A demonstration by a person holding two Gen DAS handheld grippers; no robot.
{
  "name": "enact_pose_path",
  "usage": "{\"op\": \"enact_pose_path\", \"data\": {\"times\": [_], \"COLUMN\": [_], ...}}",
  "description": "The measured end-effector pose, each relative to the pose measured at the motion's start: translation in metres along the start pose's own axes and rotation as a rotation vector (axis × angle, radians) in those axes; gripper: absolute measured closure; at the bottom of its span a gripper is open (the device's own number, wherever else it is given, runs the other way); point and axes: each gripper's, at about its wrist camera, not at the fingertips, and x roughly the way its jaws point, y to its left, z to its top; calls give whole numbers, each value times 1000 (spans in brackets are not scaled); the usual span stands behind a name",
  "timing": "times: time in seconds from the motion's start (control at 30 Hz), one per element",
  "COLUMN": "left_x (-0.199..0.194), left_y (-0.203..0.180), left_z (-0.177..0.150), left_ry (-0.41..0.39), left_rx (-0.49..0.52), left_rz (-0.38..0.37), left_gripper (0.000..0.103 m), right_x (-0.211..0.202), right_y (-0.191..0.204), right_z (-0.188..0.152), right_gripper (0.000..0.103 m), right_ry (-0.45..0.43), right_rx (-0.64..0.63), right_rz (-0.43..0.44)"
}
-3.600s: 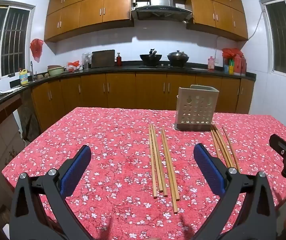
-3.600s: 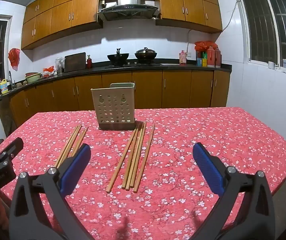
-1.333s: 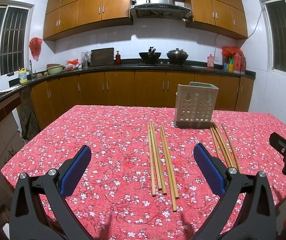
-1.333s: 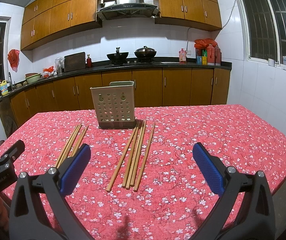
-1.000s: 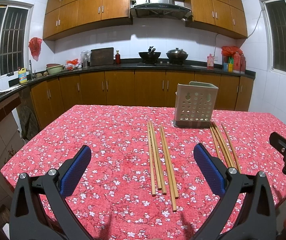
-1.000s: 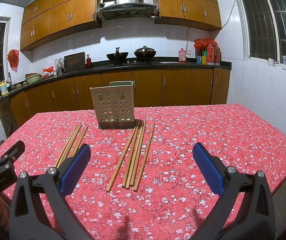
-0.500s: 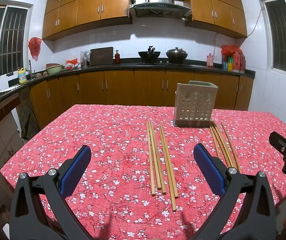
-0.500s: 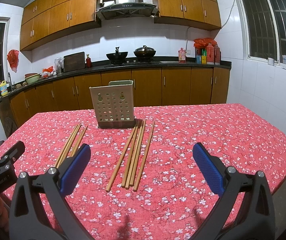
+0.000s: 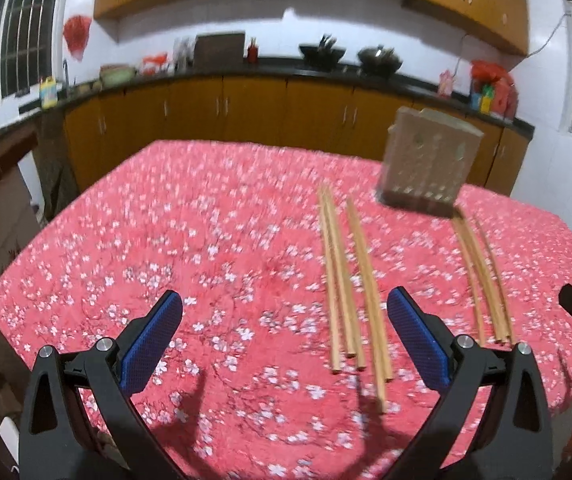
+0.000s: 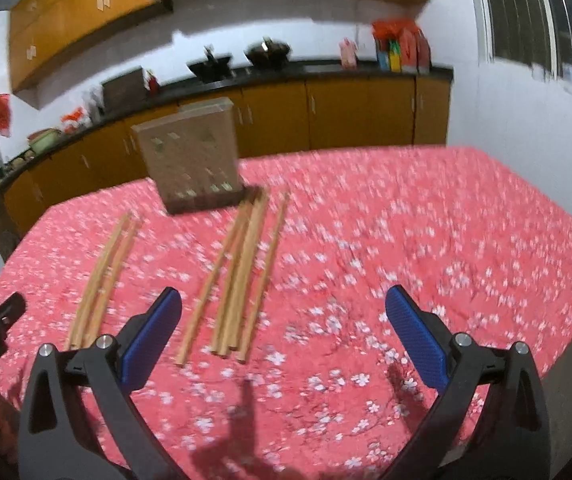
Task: Organize utensils
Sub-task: 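Close the left gripper on one chopstick while the right gripper grasps another chopstick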
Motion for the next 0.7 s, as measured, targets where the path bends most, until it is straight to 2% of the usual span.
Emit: {"op": "enact_pose_path", "data": {"times": [0.03, 0.1, 0.2, 0.27, 0.3, 0.37, 0.43, 0.53, 0.7], "left_x": [5, 13, 24, 31, 35, 41, 47, 55, 65], "left_y": [3, 8, 10, 9, 7, 2, -3, -7, -11], "left_z": [2, 7, 12, 14, 15, 16, 17, 15, 14], "left_ry": [15, 44, 69, 85, 95, 124, 137, 164, 221], "left_rx": [1, 6, 12, 29, 36, 59, 76, 102, 120], "left_rz": [3, 0, -20, -35, -41, -58, -67, -102, -143], "left_gripper": [2, 2, 5, 21, 24, 38, 44, 54, 66], "right_x": [6, 25, 50, 68, 72, 83, 92, 106, 107], "right_y": [-4, -7, -14, -13, -13, -7, 4, 12, 8], "right_z": [2, 5, 11, 15, 17, 20, 20, 18, 17], "right_gripper": [8, 31, 48, 54, 58, 60, 63, 74, 82], "right_ry": [22, 88, 157, 202, 211, 235, 250, 290, 279], "right_rx": [9, 27, 73, 101, 104, 100, 64, 23, 1], "right_rz": [0, 1, 28, 53, 60, 74, 73, 58, 38]}}
